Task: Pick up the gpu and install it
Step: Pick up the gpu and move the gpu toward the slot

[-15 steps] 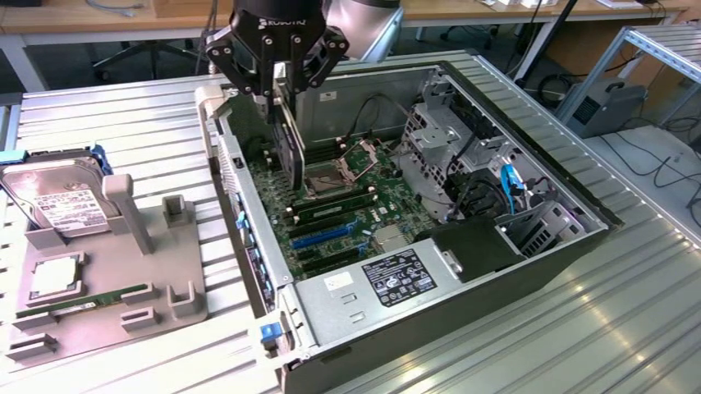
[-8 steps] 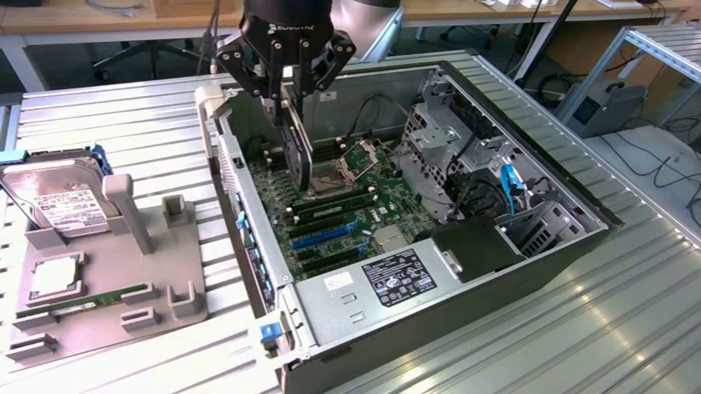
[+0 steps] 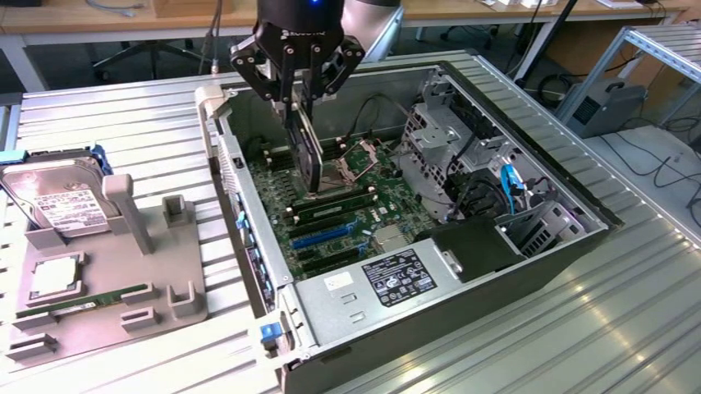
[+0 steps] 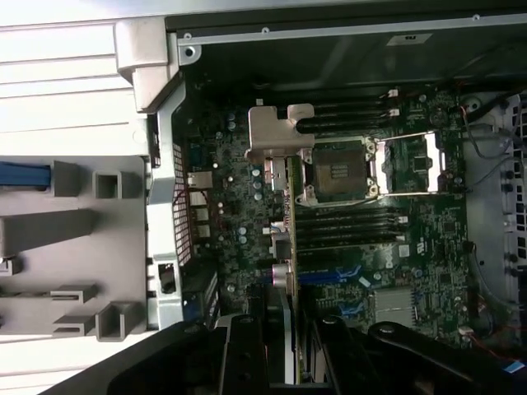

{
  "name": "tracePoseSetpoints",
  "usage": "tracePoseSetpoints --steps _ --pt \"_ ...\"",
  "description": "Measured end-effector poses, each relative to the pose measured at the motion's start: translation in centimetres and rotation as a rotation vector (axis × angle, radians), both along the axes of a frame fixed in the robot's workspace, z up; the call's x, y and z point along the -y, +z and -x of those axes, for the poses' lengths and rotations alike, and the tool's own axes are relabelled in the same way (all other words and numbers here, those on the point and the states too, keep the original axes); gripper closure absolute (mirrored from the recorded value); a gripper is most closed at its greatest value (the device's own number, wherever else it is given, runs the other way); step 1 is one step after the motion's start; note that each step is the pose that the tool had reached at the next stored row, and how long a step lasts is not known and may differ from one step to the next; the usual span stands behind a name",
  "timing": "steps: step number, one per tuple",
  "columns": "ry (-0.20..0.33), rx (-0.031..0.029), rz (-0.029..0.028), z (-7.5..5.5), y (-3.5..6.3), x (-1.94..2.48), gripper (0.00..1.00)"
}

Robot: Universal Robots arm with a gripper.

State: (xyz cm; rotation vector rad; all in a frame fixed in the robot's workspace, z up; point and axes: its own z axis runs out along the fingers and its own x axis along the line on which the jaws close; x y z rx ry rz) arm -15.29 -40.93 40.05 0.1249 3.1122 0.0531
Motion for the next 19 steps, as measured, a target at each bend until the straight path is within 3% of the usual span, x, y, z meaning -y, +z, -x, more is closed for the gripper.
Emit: tracePoseSetpoints --steps 19 --pt "0.000 0.0000 -0.0001 -3.6 -1.23 0.00 0.73"
